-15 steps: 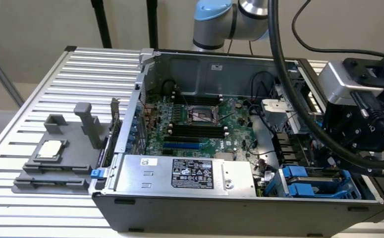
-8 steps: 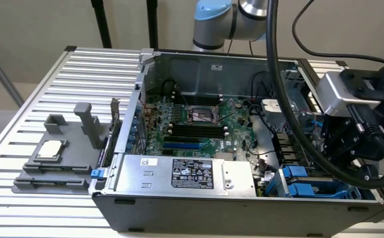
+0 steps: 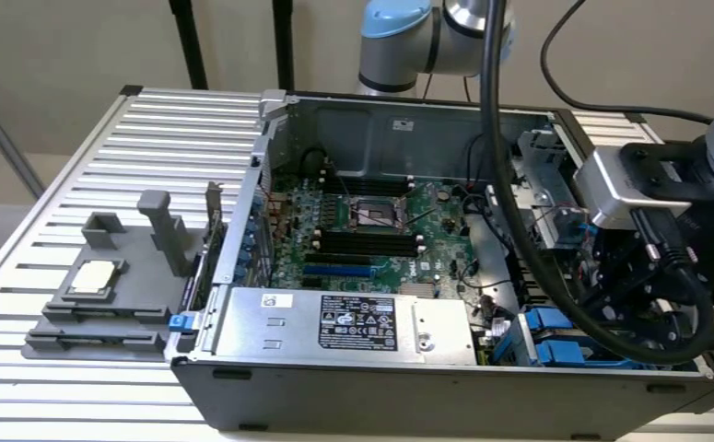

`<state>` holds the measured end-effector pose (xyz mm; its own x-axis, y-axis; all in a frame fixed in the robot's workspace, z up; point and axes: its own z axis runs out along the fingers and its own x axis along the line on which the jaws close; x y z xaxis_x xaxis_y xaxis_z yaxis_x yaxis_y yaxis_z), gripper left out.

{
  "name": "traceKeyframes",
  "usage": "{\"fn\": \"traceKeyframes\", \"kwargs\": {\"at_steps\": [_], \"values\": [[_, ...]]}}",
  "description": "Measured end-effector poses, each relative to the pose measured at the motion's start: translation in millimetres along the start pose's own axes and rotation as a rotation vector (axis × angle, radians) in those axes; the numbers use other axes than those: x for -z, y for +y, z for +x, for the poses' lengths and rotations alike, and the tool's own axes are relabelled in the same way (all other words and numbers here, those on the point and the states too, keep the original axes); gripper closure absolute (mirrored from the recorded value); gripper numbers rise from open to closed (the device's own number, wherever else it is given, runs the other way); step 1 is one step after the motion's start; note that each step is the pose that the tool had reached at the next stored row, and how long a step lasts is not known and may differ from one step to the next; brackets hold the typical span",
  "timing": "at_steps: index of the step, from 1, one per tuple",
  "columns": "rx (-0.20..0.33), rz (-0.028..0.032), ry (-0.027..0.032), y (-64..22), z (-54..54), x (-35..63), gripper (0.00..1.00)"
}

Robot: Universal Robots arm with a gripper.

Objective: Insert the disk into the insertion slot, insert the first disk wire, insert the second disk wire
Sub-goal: 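Insert the second disk wire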

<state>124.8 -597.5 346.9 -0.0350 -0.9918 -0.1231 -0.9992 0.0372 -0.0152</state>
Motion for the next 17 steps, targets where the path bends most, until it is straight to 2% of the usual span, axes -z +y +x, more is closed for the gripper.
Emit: {"fn": "traceKeyframes", "kwargs": {"at_steps": [7, 17], "values": [[0.0, 0.0026, -0.0082, 0.9, 0.3, -2.5, 0.84], [0.0, 0.0034, -0.0166, 1.0, 0.6, -5.1, 0.84]]}}
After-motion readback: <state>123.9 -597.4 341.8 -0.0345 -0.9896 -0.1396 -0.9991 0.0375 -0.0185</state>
